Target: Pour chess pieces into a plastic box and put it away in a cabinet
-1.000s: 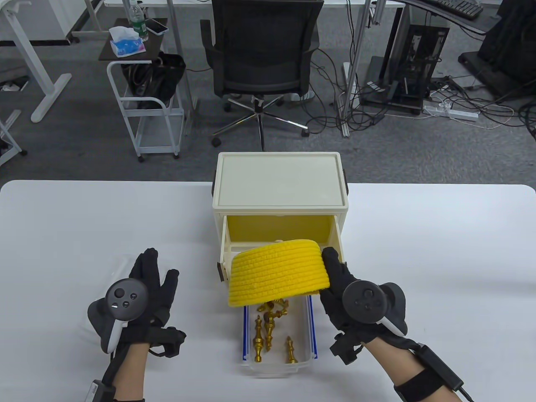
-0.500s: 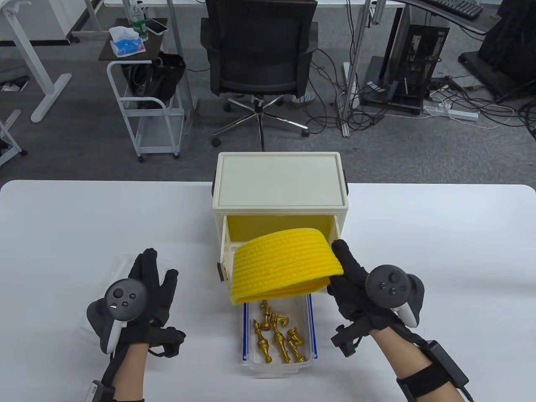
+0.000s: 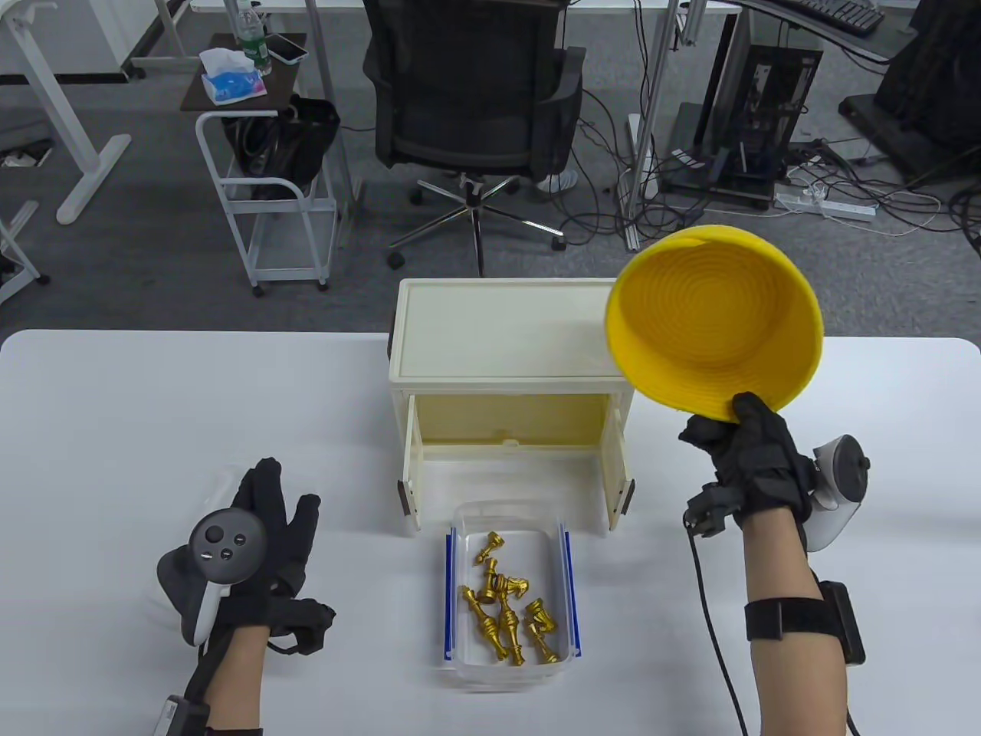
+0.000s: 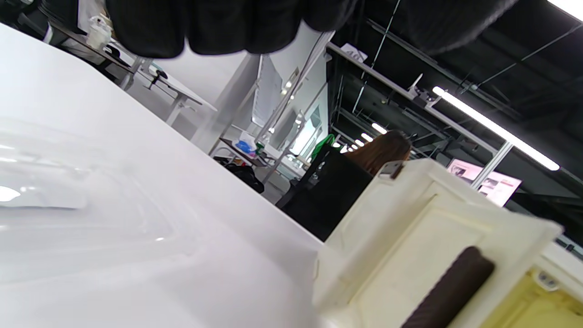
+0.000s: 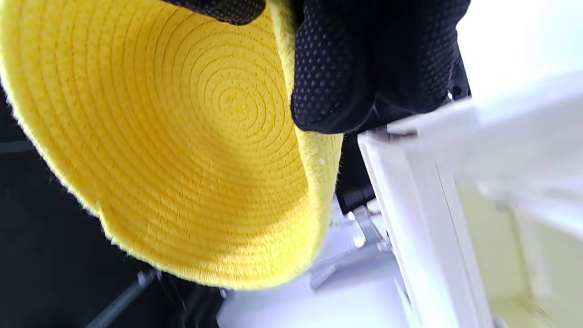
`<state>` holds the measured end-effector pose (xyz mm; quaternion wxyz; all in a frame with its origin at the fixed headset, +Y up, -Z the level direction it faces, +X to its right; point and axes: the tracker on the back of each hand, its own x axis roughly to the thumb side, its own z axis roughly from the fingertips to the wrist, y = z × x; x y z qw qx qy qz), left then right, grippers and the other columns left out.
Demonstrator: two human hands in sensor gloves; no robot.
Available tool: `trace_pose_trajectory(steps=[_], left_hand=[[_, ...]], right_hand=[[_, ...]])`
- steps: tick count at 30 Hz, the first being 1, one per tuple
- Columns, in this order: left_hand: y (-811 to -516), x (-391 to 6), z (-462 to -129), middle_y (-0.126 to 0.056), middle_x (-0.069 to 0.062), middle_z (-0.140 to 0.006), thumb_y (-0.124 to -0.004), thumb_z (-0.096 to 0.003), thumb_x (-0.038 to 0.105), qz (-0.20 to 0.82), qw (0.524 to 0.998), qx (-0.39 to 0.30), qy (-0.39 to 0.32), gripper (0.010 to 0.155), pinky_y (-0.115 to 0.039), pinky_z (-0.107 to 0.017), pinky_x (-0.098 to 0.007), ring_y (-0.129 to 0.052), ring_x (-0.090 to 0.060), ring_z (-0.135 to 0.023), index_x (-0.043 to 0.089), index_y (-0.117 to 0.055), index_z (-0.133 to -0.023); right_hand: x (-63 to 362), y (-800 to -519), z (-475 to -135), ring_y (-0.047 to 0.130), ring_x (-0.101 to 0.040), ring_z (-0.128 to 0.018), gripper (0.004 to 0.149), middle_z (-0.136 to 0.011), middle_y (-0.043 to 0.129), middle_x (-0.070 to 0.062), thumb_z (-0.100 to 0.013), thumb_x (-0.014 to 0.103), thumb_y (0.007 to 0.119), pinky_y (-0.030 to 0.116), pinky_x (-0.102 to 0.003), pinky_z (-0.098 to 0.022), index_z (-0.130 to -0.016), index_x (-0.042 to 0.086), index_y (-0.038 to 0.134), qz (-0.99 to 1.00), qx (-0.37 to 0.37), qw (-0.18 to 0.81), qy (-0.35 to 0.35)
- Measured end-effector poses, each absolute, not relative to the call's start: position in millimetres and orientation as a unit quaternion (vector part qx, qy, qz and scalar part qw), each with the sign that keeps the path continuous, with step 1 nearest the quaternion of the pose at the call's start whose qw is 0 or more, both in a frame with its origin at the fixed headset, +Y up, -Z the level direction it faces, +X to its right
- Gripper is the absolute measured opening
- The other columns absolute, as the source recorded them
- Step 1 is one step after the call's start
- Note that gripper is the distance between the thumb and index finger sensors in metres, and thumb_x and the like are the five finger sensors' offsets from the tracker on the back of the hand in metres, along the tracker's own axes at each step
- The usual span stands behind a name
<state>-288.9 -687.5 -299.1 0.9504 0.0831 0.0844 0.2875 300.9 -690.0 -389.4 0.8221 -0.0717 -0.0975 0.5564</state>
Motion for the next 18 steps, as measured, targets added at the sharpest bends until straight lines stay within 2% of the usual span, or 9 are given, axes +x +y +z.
trace_pose_trajectory(steps=[4,9,13,18], left_hand=[[-695.7,-291.3,-301.5,-0.040,-0.024,-0.120,-0.060,-0.0591,0.052,0.268,0.956,0.070,0.097,0.072,-0.057,-0.073,-0.066,-0.048,-0.051,-0.107,0.014,-0.032,-0.114],[-701.3,-294.5,-303.0,-0.040,-0.024,-0.120,-0.060,-0.0590,0.052,0.259,0.958,0.063,0.108,0.073,-0.056,-0.073,-0.066,-0.048,-0.051,-0.107,0.014,-0.031,-0.114],[-706.1,-296.2,-304.4,-0.039,-0.024,-0.120,-0.059,-0.0589,0.052,0.249,0.960,0.056,0.116,0.073,-0.056,-0.074,-0.066,-0.048,-0.051,-0.107,0.014,-0.031,-0.114],[-710.4,-297.0,-305.4,-0.039,-0.024,-0.120,-0.059,-0.0589,0.052,0.235,0.963,0.049,0.122,0.073,-0.056,-0.074,-0.066,-0.047,-0.051,-0.108,0.013,-0.030,-0.114]], right_hand=[[338.3,-726.0,-395.8,0.096,-0.020,-0.054,0.065,-0.078,0.073,-0.033,-0.067,0.027,0.054,0.090,-0.036,-0.049,-0.102,-0.021,0.029,0.526,-0.170,0.823,-0.130],[367.9,-764.4,-393.6,0.097,-0.020,-0.055,0.066,-0.077,0.074,-0.033,-0.068,0.028,0.053,0.090,-0.037,-0.049,-0.099,-0.024,0.028,0.487,-0.259,0.820,-0.154],[382.5,-783.3,-390.9,0.096,-0.022,-0.057,0.067,-0.077,0.073,-0.034,-0.068,0.028,0.053,0.089,-0.038,-0.050,-0.097,-0.026,0.027,0.463,-0.303,0.818,-0.155],[392.4,-793.2,-392.4,0.095,-0.022,-0.059,0.069,-0.079,0.072,-0.033,-0.069,0.030,0.051,0.089,-0.038,-0.052,-0.096,-0.028,0.025,0.455,-0.329,0.814,-0.150]])
